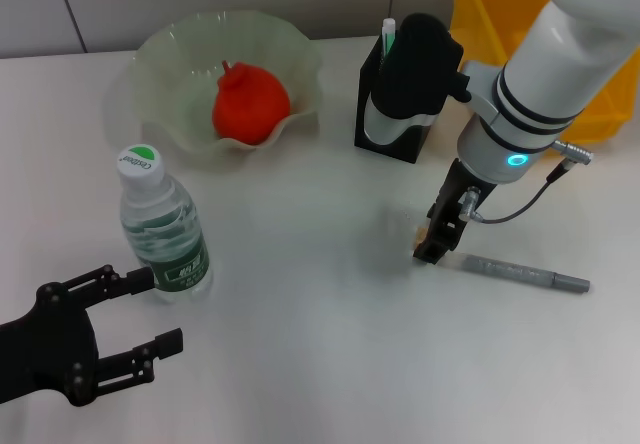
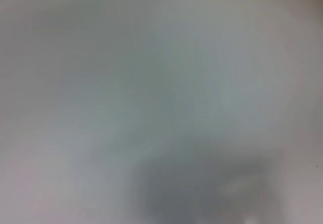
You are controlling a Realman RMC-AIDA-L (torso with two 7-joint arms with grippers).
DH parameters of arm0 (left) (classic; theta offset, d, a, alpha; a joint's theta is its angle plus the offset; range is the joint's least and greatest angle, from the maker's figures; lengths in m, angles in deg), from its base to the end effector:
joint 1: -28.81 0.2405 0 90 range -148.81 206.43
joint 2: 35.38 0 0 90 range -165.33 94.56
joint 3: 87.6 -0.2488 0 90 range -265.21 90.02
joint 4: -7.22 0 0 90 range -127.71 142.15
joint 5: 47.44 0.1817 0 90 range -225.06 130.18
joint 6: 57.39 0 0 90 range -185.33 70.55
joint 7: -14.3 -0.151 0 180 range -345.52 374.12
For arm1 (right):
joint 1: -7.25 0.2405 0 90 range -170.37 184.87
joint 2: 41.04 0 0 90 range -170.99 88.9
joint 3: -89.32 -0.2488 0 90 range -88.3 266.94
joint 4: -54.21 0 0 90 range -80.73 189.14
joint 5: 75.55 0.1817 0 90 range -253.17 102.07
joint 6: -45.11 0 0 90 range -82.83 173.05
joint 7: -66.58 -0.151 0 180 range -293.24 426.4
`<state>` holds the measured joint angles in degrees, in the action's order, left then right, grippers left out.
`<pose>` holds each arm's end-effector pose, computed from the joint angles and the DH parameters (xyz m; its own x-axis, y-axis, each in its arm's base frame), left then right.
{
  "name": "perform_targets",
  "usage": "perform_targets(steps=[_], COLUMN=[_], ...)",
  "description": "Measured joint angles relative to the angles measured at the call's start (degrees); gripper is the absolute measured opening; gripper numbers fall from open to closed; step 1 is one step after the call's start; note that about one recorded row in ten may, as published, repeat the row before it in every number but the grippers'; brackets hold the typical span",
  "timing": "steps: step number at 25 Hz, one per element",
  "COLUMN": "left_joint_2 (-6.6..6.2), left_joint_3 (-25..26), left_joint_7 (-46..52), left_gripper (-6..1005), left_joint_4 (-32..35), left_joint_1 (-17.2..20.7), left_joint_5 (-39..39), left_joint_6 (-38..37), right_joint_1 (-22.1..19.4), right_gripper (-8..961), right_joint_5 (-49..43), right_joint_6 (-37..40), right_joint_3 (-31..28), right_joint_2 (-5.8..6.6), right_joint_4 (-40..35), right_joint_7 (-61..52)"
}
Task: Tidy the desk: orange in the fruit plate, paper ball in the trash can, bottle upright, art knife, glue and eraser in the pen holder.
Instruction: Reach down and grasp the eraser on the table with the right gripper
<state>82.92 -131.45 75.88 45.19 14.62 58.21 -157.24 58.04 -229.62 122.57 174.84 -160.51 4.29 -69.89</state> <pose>-0.2778 0.2227 0.0060 0.7864 0.2026 0.5835 0.3678 -0.9125 -0.1789 0.1859 0.3601 -0.0503 0.7581 -0.4424 0.4792 -0.2840 -0.8854 -0.3680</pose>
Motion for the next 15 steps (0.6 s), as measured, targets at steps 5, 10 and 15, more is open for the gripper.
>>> perform_targets(steps=[5,10,15], left_joint_2=[0.00,0.00,0.00], left_joint_3=[0.0,0.0,0.2], left_joint_7=[0.0,0.0,0.0], left_gripper=[770,770,770], left_joint_4=[0.0,0.0,0.0], left_joint_1=[-0.1,-0.1,-0.1], left_joint_5=[0.0,0.0,0.0], left_joint_6=[0.1,0.3,0.3], right_joint_1=[0.4,0.5,1.8], right_gripper=[564,552,443], right_joint_5=[0.0,0.1,0.3], right_joint_6=[-0.5,-0.6,-0.3], right_joint_3=[0.0,0.0,0.0], right_joint_2=[0.01,0.00,0.05], right_joint_4=[0.8,1.3,3.7], right_joint_7=[0.0,-0.1,-0.2])
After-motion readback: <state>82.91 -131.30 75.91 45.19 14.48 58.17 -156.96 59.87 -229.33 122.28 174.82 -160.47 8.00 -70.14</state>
